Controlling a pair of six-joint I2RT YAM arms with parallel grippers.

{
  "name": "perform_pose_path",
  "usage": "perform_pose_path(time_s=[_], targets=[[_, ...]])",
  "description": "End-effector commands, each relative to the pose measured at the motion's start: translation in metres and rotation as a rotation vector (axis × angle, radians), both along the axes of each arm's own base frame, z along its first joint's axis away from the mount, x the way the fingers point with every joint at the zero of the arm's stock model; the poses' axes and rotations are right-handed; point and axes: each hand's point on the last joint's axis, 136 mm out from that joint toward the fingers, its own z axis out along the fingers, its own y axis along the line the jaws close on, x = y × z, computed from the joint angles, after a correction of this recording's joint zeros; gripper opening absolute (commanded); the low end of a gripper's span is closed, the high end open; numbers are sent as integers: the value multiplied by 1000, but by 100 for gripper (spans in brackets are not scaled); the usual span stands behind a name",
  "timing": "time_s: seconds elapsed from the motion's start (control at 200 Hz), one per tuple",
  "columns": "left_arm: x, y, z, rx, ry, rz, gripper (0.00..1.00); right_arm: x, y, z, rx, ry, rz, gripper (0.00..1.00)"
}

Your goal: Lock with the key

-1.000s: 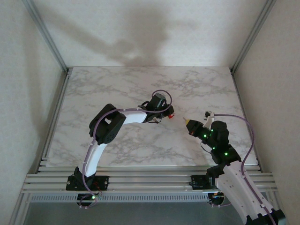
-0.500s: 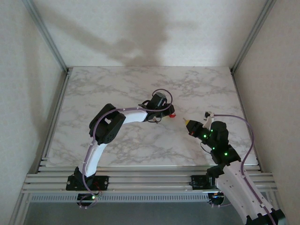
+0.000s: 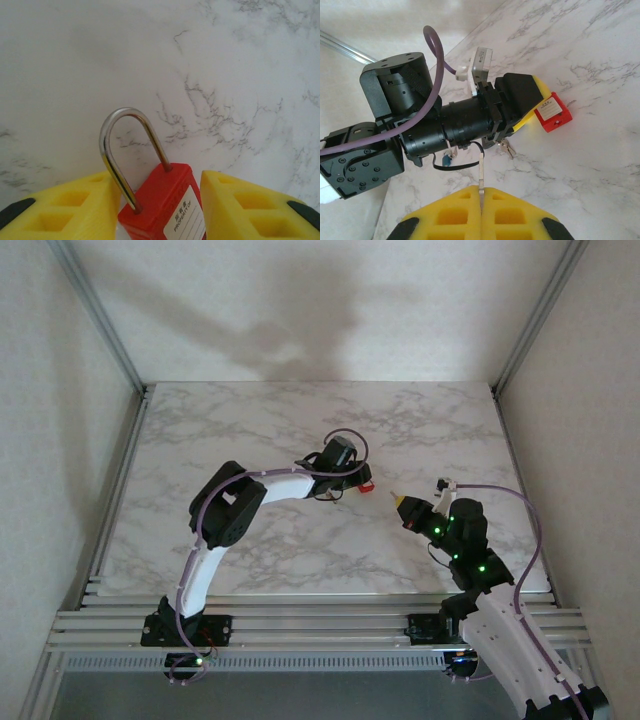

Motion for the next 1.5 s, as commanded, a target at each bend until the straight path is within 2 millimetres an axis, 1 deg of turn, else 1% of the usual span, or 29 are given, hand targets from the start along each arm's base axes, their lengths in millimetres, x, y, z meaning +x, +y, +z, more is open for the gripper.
perform_pose_path(time_s=[0.0,0.095,0.195,0.29,0.37,0.41,0.43,0.46,0.501,0.536,0.571,0.586,0.621,0.646,0.716,0.766,0.856,0.941,0.956,1.031,1.061,1.141,1.156,1.226,1.381,1.497], targets=[[12,12,43,8,-73,29,47,1,-1,4,7,-24,-2,0],[13,16,56,14,-96,37,49,1,-1,4,8,-25,-1,0],[15,23,77,18,-131,47,50,1,-1,4,6,-25,-2,0],[16,34,111,7,-194,69,56,2,-2,2,3,-22,-7,0],[15,47,149,-5,-277,94,62,3,-3,2,1,-20,-13,0],[12,56,168,-8,-326,106,65,3,-3,1,-2,-17,-14,0],[11,59,175,-8,-348,108,69,3,-3,1,-3,-16,-13,0],[7,66,191,-15,-393,114,74,3,-3,0,-5,-11,-13,0],[2,77,205,-14,-437,141,81,4,-3,0,-5,-9,-15,0],[-3,88,217,-15,-472,166,84,4,-3,-1,-6,-7,-16,0],[-9,97,227,-15,-509,176,86,4,-3,-1,-6,-7,-18,0],[-11,100,228,-9,-521,181,87,4,-3,-2,-7,-3,-18,0],[-18,111,239,-8,-554,203,92,5,-3,-3,-6,-1,-19,0],[-22,119,243,-4,-569,222,99,5,-3,-3,-6,0,-21,0],[-34,140,255,4,-619,267,100,7,-3,-4,-4,5,-26,0],[-42,155,258,16,-645,300,99,8,-3,-4,-5,9,-28,0],[-55,183,254,57,-675,372,99,10,-4,-7,-11,25,-38,0],[-66,208,243,116,-698,434,99,11,-5,-9,-16,33,-44,0],[-68,212,239,131,-697,440,100,11,-5,-9,-17,32,-48,0],[-76,235,229,186,-708,509,99,14,-12,-13,-31,48,-90,0],[-79,241,226,194,-716,524,99,15,-15,-15,-39,54,-111,0],[-88,256,208,211,-722,559,99,18,-22,-20,-56,74,-154,0],[-88,257,208,197,-731,569,99,19,-23,-21,-59,77,-163,0],[-91,261,194,196,-721,580,100,22,-25,-24,-61,94,-181,0],[-90,258,168,252,-683,544,100,32,-26,-30,-44,126,-219,0],[-91,258,160,253,-688,536,99,40,-31,-31,-48,132,-267,0]])
